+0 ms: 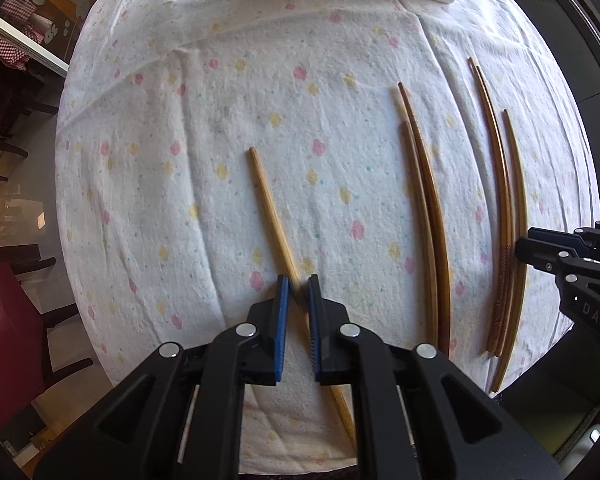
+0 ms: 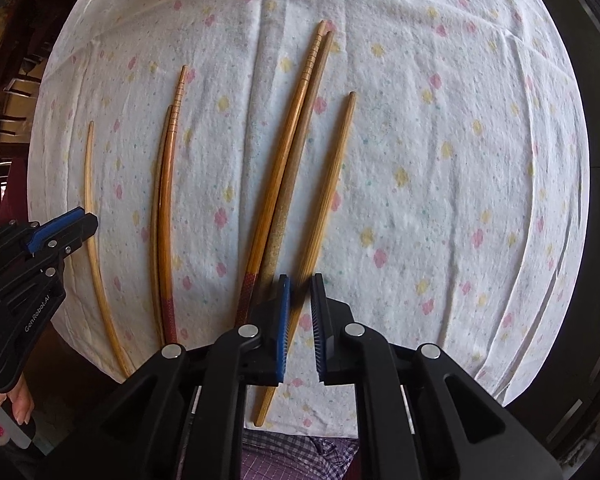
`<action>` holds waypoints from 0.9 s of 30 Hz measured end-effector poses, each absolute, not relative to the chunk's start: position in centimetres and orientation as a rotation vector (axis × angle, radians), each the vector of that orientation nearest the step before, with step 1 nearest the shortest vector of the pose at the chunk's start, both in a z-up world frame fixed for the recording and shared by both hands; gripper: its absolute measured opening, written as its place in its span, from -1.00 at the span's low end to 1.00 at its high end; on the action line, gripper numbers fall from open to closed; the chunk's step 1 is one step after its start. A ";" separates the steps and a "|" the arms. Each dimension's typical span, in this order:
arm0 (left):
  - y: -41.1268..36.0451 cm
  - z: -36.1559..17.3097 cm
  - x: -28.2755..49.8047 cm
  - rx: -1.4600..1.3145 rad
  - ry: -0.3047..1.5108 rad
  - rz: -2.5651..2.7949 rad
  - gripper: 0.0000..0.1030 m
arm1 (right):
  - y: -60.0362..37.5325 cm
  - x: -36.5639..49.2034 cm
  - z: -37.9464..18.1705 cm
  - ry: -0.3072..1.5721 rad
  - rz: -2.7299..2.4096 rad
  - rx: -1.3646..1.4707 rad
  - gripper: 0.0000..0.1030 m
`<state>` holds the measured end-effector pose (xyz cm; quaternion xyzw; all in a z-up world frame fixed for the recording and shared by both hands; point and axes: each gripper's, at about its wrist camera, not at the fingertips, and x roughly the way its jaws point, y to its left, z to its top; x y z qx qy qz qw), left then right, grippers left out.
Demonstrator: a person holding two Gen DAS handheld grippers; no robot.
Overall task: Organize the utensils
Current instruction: 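Grasp a wooden chopstick with the left gripper while the right gripper grasps another chopstick, then drop the chopstick into the white holder with the left gripper while the right gripper carries its chopstick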
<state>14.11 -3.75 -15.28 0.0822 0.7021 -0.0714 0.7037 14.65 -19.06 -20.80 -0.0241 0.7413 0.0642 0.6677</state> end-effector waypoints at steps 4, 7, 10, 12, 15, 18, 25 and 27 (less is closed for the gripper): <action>-3.8 -15.3 14.0 0.181 1.553 -0.157 -0.83 | -16.8 13.3 -20.5 1.609 0.147 -0.151 -0.71; -3.5 -15.3 13.9 0.170 1.546 -0.162 -0.82 | -17.1 12.8 -20.4 1.576 0.148 -0.129 -0.81; -3.1 -15.3 13.9 0.149 1.547 -0.169 -0.82 | -18.9 12.4 -19.9 1.563 0.169 -0.067 -0.84; -2.7 -15.3 14.0 0.133 1.549 -0.175 -0.83 | -20.0 12.2 -19.5 1.542 0.185 -0.022 -0.84; -2.1 -15.3 14.1 0.109 1.542 -0.175 -0.84 | -21.8 11.5 -19.0 1.504 0.219 0.068 -0.84; -1.3 -14.9 14.3 0.073 1.521 -0.179 -0.86 | -23.3 10.9 -18.7 1.452 0.273 0.169 -0.84; -0.7 -11.7 14.1 0.065 1.372 -0.204 -0.87 | -28.4 10.8 -17.3 1.240 0.374 0.368 -0.84; -0.7 -10.8 14.0 0.056 1.331 -0.206 -0.88 | -30.0 10.6 -16.9 1.196 0.385 0.405 -0.84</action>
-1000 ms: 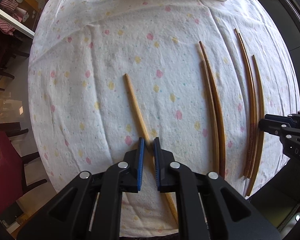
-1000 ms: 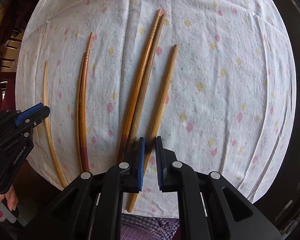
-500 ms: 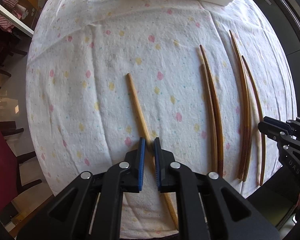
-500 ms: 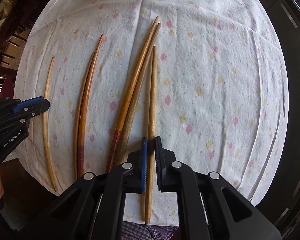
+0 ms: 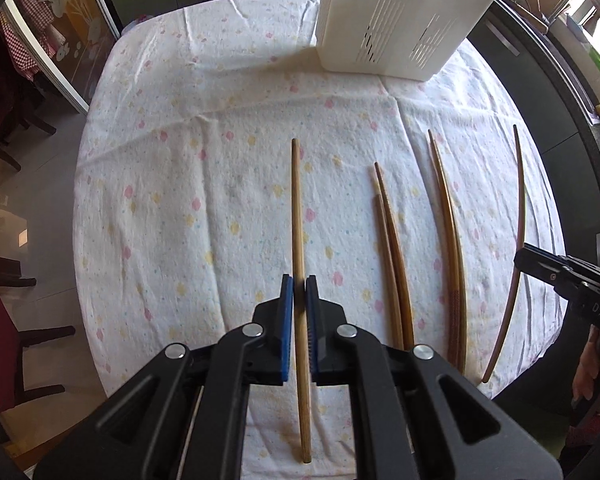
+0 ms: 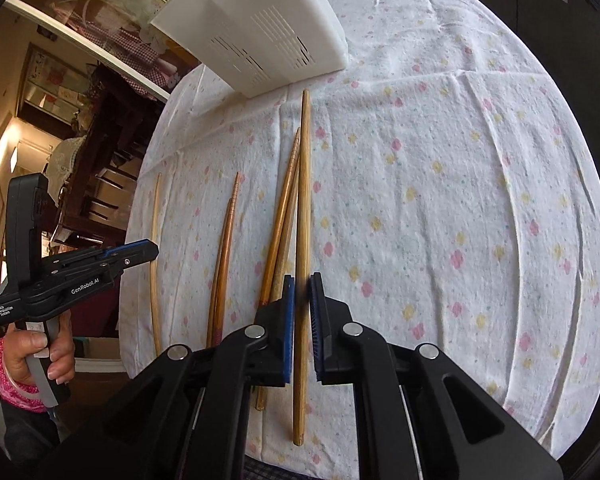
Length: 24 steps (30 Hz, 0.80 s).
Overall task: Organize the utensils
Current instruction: 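Drop the chopstick into the white holder with the left gripper while the right gripper carries its chopstick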
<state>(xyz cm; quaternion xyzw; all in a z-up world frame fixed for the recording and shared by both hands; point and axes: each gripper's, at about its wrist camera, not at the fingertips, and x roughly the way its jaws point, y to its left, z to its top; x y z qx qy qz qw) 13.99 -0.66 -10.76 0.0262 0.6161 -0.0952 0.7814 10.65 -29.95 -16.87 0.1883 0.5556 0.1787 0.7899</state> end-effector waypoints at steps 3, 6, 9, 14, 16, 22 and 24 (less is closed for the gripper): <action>-1.0 -9.2 13.5 0.055 1.261 -0.211 -0.88 | -32.1 10.6 -15.8 1.141 0.394 0.444 -0.84; -1.5 -7.4 12.8 0.045 1.210 -0.220 -0.88 | -33.3 10.6 -15.1 1.092 0.400 0.470 -0.84; -2.1 -5.4 12.6 0.043 1.158 -0.228 -0.88 | -34.3 9.9 -14.1 1.049 0.396 0.476 -0.84; -3.0 -1.7 13.0 0.035 1.067 -0.239 -0.88 | -35.3 9.9 -13.2 1.002 0.401 0.491 -0.84; -3.3 -0.2 13.3 0.031 1.033 -0.244 -0.88 | -35.8 9.8 -12.9 0.992 0.407 0.500 -0.83; -4.5 3.4 15.3 0.015 0.957 -0.252 -0.88 | -36.3 10.0 -13.5 0.980 0.413 0.524 -0.84; -4.9 4.9 16.0 0.010 0.925 -0.249 -0.88 | -36.7 10.0 -13.6 0.980 0.412 0.532 -0.83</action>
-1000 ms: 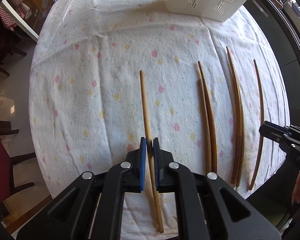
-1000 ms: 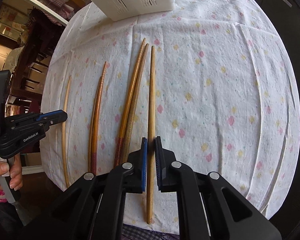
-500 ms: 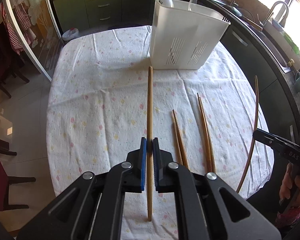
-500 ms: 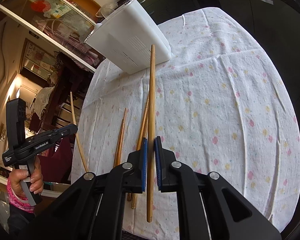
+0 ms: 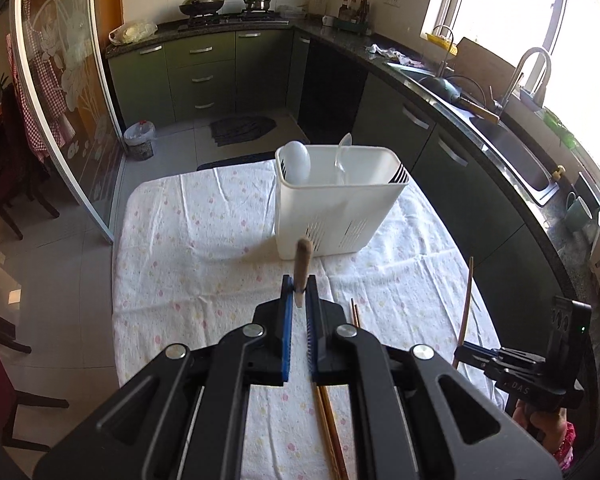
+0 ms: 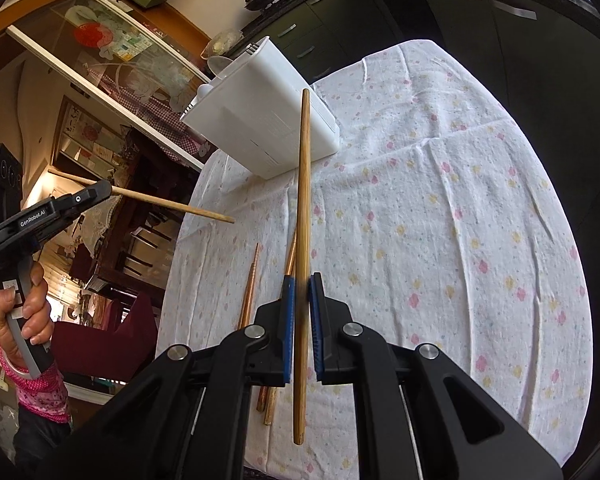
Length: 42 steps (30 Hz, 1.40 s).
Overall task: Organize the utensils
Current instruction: 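Drop the chopstick into the white holder with the left gripper while the right gripper carries its chopstick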
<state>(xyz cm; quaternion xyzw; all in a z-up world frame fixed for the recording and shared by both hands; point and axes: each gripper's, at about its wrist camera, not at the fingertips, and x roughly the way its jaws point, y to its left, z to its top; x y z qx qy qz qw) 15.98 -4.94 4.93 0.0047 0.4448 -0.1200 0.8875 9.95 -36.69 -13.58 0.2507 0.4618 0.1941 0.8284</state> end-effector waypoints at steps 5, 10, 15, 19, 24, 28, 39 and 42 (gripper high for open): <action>-6.2 9.1 17.4 0.011 0.851 -0.250 -0.88 | -37.9 9.7 -13.8 0.973 0.408 0.555 -0.84; -7.3 12.8 18.5 0.007 0.795 -0.244 -0.88 | -38.8 9.5 -14.2 0.968 0.411 0.574 -0.83; -8.6 15.5 19.5 0.015 0.730 -0.233 -0.88 | -39.2 9.5 -13.6 0.942 0.427 0.591 -0.83; -9.1 16.3 20.9 -0.005 0.700 -0.235 -0.88 | -39.2 9.7 -11.8 0.879 0.450 0.591 -0.83; -9.4 16.0 22.6 -0.008 0.663 -0.212 -0.88 | -38.9 10.0 -8.1 0.765 0.475 0.575 -0.83; -9.5 14.2 24.1 -0.005 0.701 -0.201 -0.88 | -38.3 10.2 -5.5 0.704 0.499 0.561 -0.83; -10.3 6.7 27.7 0.054 0.858 -0.190 -0.88 | -37.3 12.4 0.0 0.563 0.517 0.554 -0.83; -10.6 4.8 28.3 0.061 0.891 -0.190 -0.88 | -37.1 13.1 1.7 0.500 0.494 0.554 -0.83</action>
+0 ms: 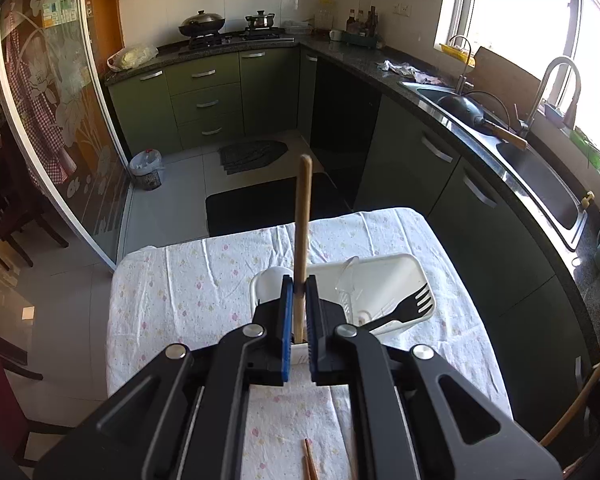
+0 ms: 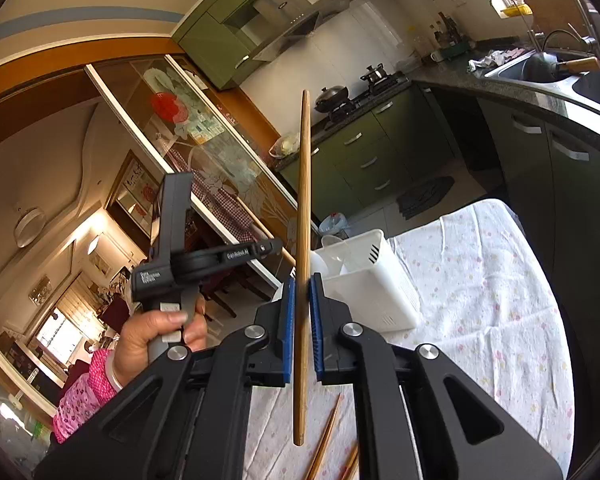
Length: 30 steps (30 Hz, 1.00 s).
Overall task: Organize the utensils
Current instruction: 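Drop the chopstick into the white holder with the left gripper while the right gripper carries its chopstick, then lower the chopstick into the white holder and open the right gripper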
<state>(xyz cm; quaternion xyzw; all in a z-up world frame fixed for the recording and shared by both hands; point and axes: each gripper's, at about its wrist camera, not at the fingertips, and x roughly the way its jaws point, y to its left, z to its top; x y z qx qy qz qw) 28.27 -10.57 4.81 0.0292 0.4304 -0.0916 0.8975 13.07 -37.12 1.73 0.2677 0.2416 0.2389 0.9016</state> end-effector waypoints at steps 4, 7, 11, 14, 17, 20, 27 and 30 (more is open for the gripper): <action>-10.7 2.8 28.6 0.069 0.931 -0.194 -0.88 | -36.7 14.7 3.4 0.435 0.473 0.559 -0.84; -10.6 1.8 28.8 0.071 0.953 -0.193 -0.87 | -36.2 16.3 4.3 0.401 0.446 0.553 -0.83; -10.4 1.7 28.6 0.072 0.942 -0.194 -0.77 | -35.6 18.5 4.8 0.371 0.415 0.557 -0.84; -9.5 2.5 27.9 0.050 0.912 -0.192 -0.21 | -35.4 20.4 4.7 0.350 0.394 0.564 -0.84; -8.8 3.8 26.4 0.041 0.865 -0.199 -0.19 | -35.4 22.4 4.6 0.315 0.360 0.571 -0.84; -7.9 5.2 24.3 0.035 0.812 -0.197 -0.18 | -34.9 24.2 4.3 0.278 0.320 0.551 -0.83; -5.7 5.3 18.9 0.002 0.791 -0.243 -0.15 | -32.9 27.0 1.0 0.267 0.268 0.450 -0.83; -5.0 4.6 16.6 0.004 0.799 -0.276 -0.12 | -31.8 26.7 -0.6 0.271 0.266 0.401 -0.83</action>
